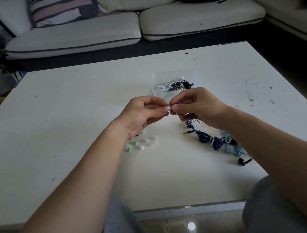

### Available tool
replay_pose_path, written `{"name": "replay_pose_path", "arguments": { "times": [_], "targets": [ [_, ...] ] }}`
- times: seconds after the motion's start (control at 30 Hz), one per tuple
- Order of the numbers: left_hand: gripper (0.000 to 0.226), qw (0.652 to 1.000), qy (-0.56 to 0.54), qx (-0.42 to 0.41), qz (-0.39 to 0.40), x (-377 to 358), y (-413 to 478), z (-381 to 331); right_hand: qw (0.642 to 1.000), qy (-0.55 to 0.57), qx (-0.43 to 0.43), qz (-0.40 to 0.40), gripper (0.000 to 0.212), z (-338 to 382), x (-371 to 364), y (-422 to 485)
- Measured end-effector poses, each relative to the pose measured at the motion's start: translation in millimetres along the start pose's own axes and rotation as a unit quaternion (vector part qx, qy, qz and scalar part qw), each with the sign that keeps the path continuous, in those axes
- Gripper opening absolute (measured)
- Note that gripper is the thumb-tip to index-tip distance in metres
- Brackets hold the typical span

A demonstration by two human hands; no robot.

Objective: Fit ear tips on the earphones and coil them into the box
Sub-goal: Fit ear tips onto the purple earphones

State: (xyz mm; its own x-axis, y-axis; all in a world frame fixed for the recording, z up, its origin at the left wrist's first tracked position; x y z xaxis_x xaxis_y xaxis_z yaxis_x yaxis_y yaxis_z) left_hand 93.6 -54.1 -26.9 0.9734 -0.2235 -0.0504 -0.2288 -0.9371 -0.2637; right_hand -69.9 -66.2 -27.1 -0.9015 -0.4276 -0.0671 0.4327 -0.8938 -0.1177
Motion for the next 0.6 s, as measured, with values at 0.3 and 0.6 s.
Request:
{"name": "replay_pose_path", "arguments": {
  "times": [0.3,0.6],
  "targets": [
    [0.019,1.000,-0.004,-0.008,0.004,-0.7,-1.8,-3.3,0.999,0.024,-0.017,0.014,0.006,0.8,-0.4,-1.6],
    [0.018,1.000,0.000,-0.013,-0.009,1.3,-0.4,-2.9,0.999,-0.030,0.017,-0.022,0.003,7.9,-1.6,-2.9]
  ]
}}
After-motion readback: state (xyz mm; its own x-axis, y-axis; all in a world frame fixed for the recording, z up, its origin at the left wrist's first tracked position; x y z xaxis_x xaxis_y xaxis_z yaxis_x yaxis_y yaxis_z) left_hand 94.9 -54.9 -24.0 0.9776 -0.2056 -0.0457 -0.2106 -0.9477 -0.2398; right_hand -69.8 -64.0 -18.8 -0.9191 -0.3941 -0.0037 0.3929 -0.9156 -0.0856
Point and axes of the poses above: each hand's wrist, its own y-axis towards the middle knuckle, its own x-axis out of the back of the hand, z = x × y, the point moved 6 cm from there along y, towards the middle knuckle, and after that the axes turned 6 degrees about y, right-handed, at the moved point
